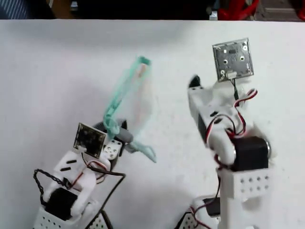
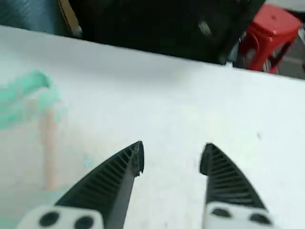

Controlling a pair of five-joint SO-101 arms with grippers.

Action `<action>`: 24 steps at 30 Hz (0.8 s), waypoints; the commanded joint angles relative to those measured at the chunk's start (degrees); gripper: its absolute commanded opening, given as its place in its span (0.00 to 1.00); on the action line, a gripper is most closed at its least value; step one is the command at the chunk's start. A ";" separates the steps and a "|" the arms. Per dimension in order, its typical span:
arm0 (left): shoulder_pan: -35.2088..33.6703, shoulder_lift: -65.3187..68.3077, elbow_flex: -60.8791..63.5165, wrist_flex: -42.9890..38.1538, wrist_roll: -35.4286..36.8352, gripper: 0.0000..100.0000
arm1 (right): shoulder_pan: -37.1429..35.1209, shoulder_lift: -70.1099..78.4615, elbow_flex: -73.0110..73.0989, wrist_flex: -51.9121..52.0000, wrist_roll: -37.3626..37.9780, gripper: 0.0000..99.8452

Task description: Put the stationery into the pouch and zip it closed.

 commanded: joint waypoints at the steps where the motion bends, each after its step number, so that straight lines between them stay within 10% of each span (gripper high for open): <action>1: -0.13 -0.04 -0.62 -1.41 -2.90 0.03 | 4.35 -0.66 9.32 -4.44 0.18 0.01; 10: -0.13 -0.04 -0.62 -1.41 -2.90 0.03 | 6.90 -0.75 40.35 -31.96 -4.40 0.02; 24: -0.13 -0.04 -0.35 -1.49 -2.99 0.03 | 6.99 -1.01 50.46 -43.82 -3.52 0.02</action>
